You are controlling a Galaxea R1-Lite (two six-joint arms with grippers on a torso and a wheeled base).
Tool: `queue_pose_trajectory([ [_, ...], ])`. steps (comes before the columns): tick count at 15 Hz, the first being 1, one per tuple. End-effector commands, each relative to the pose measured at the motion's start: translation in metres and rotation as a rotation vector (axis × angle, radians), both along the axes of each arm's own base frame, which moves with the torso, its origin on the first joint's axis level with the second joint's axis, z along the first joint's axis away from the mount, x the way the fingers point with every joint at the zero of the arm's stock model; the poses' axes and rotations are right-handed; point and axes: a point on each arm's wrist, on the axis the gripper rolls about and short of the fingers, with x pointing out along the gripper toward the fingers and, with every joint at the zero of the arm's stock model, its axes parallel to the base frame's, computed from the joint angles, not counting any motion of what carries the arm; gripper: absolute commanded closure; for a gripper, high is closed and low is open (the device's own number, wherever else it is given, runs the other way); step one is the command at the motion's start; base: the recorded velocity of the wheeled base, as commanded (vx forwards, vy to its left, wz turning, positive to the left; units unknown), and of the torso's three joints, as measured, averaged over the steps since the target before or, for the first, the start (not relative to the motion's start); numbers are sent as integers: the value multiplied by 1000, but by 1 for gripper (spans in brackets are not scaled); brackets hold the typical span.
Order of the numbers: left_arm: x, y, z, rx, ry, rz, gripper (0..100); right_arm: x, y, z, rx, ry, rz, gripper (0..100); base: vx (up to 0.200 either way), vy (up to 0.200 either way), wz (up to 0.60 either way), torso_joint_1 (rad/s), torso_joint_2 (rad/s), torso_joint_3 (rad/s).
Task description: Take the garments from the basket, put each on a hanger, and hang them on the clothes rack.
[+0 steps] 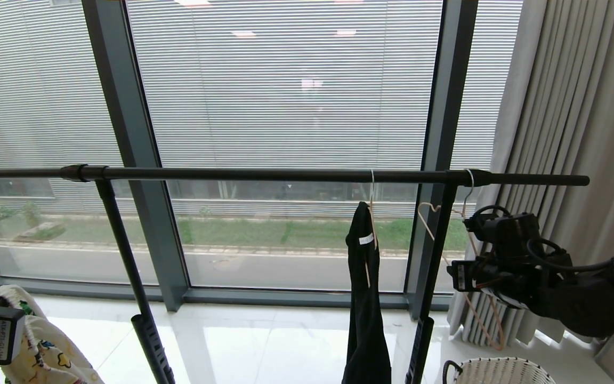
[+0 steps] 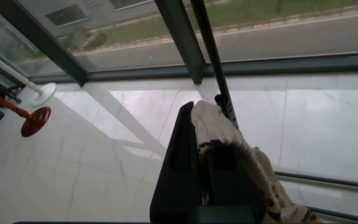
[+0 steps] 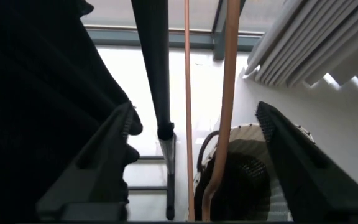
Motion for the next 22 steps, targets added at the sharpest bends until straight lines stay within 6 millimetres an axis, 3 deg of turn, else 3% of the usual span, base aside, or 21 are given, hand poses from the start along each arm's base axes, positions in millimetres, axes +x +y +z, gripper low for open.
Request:
queue_pose_trajectory([
  [1,0,0,0,0,-2,1,100,0,0,0,0,-1,-1,100,0,0,0,0,0,0],
  [8,0,0,1,-1,-4,2,100,3,-3,3,5,-15,-24,100,0,0,0,0,0,0],
  [14,-3,0,0,-1,-10,2,100,-3,-2,25,18,-130,-60,100,0,0,0,0,0,0],
  [17,-3,0,1,-1,-13,2,100,-20,-3,30,11,-143,-63,100,0,0,0,0,0,0],
  [22,-5,0,1,-1,-21,2,100,-65,-23,31,-9,-130,-71,100,0,0,0,0,0,0],
])
